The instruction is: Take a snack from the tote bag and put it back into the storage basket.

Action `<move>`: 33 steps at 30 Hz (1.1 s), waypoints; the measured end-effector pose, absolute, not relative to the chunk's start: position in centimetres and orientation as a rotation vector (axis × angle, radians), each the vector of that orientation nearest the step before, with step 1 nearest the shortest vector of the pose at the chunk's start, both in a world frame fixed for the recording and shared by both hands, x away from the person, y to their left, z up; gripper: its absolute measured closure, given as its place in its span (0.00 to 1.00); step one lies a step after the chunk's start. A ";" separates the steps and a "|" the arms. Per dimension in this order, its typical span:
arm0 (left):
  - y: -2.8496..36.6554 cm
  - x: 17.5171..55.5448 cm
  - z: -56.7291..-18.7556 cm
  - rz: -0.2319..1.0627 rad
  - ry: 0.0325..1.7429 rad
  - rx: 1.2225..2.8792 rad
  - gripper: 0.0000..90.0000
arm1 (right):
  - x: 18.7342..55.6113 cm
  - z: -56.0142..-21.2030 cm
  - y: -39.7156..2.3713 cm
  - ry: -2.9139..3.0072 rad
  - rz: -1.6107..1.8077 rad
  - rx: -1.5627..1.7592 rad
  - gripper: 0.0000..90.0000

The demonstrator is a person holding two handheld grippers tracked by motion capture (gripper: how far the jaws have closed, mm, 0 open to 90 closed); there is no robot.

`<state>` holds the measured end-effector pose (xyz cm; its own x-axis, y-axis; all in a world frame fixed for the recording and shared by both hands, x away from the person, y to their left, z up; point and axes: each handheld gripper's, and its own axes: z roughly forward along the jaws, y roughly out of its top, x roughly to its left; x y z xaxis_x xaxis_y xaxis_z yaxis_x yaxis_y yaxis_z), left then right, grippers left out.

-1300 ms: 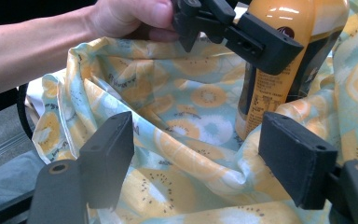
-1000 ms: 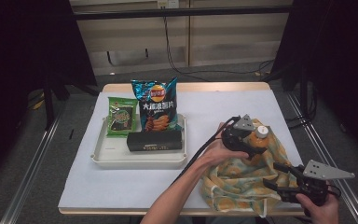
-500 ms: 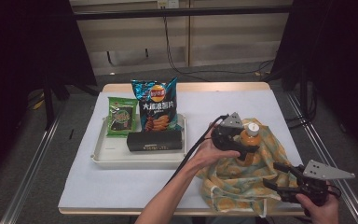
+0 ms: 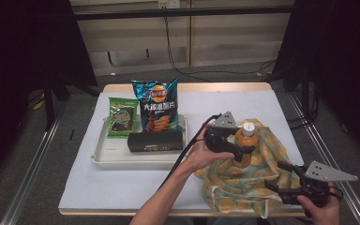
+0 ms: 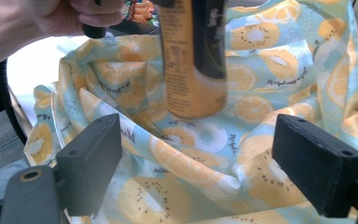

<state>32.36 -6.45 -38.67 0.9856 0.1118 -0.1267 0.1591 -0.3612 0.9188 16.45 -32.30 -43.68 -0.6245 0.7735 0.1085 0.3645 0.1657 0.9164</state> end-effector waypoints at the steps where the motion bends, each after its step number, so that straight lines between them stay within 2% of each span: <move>1: -6.3 32.3 -38.6 -0.044 0.193 1.948 0.34 | 16.5 -43.7 -32.3 2.059 1.449 1.077 0.16; 33: -2.3 31.7 -33.7 -0.036 0.199 1.924 0.34 | 16.6 -43.7 -32.0 2.056 1.447 1.077 0.13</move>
